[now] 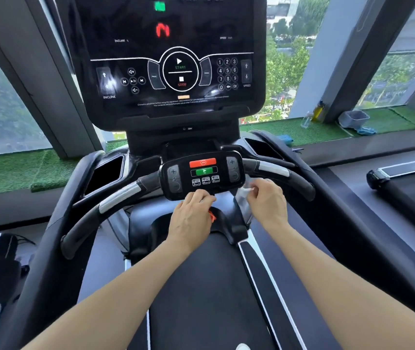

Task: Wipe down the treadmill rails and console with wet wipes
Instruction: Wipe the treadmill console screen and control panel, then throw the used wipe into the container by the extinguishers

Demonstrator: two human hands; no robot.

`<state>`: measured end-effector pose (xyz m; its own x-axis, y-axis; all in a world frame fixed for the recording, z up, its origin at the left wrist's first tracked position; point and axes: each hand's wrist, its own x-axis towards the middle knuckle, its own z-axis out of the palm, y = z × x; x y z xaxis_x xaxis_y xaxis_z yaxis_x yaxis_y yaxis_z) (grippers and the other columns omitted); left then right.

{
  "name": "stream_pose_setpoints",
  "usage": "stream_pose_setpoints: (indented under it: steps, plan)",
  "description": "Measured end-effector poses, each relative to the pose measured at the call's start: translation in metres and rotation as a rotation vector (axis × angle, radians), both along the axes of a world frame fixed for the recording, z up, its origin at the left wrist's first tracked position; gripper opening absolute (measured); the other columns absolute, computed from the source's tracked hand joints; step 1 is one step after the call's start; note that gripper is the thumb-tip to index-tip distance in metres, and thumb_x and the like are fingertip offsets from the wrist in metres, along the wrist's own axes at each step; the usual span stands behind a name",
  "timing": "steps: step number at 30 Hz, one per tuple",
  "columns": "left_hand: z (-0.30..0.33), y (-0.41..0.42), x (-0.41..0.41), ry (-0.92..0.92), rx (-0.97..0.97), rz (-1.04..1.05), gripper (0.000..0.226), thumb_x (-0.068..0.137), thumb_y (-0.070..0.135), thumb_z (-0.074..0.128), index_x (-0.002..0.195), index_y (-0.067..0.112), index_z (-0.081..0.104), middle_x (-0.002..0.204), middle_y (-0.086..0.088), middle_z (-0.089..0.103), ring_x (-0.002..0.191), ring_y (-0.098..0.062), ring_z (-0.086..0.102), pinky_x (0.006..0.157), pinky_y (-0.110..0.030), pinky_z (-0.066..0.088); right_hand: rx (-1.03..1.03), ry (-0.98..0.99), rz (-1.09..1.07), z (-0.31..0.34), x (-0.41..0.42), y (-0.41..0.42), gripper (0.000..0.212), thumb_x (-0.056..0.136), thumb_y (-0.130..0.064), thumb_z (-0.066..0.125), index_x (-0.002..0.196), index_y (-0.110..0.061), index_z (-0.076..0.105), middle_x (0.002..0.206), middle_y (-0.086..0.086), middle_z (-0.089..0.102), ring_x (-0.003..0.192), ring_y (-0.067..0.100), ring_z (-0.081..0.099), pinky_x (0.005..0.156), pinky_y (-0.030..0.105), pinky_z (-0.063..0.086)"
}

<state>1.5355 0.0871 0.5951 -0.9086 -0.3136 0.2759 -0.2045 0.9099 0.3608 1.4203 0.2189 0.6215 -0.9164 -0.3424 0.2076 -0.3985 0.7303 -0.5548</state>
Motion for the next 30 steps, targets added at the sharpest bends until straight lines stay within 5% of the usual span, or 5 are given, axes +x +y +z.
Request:
stream_pose_setpoints:
  steps: [3, 7, 17, 23, 30]
  plan:
    - [0.005, 0.013, -0.019, -0.011, 0.005, -0.114, 0.041, 0.087, 0.007, 0.051, 0.126, 0.019, 0.055, 0.123, 0.007, 0.050, 0.111, -0.015, 0.044, 0.087, -0.021, 0.032, -0.114, -0.075, -0.156, 0.006, 0.004, 0.030, 0.017, 0.086, -0.009, 0.055, 0.096, -0.006, 0.068, 0.096, 0.011, 0.068, 0.094, 0.029, 0.059, 0.080, 0.033, 0.046]
    - [0.014, 0.050, -0.043, -0.034, 0.052, -0.290, 0.040, 0.085, 0.003, 0.050, 0.124, 0.013, 0.057, 0.124, 0.000, 0.053, 0.113, -0.022, 0.048, 0.090, -0.031, 0.041, -0.167, -0.127, -0.326, 0.012, 0.013, 0.088, 0.013, 0.086, -0.010, 0.058, 0.093, -0.009, 0.069, 0.091, 0.007, 0.069, 0.084, 0.020, 0.059, 0.071, 0.023, 0.041]
    - [0.041, 0.220, -0.031, -0.057, 0.065, -0.550, 0.044, 0.087, 0.006, 0.049, 0.129, 0.015, 0.054, 0.131, 0.000, 0.049, 0.113, -0.023, 0.053, 0.095, -0.036, 0.042, -0.342, -0.175, -0.621, 0.021, 0.068, 0.268, 0.012, 0.088, -0.021, 0.058, 0.085, -0.011, 0.065, 0.087, 0.004, 0.066, 0.087, 0.022, 0.060, 0.077, 0.034, 0.049]
    - [0.033, 0.407, -0.006, -0.088, 0.064, -0.722, 0.041, 0.089, 0.011, 0.051, 0.130, 0.016, 0.053, 0.130, 0.001, 0.049, 0.114, -0.020, 0.052, 0.092, -0.031, 0.041, -0.370, -0.161, -0.737, 0.015, 0.146, 0.445, 0.015, 0.090, -0.022, 0.057, 0.088, -0.009, 0.064, 0.083, -0.002, 0.059, 0.078, 0.014, 0.052, 0.067, 0.022, 0.037]
    - [0.008, 0.629, 0.032, -0.187, 0.073, -0.958, 0.043, 0.089, 0.013, 0.054, 0.131, 0.021, 0.052, 0.133, 0.003, 0.046, 0.113, -0.022, 0.053, 0.090, -0.033, 0.045, -0.299, -0.219, -0.960, -0.010, 0.220, 0.655, 0.015, 0.091, -0.030, 0.059, 0.085, -0.016, 0.062, 0.085, -0.001, 0.062, 0.078, 0.016, 0.054, 0.062, 0.024, 0.037]
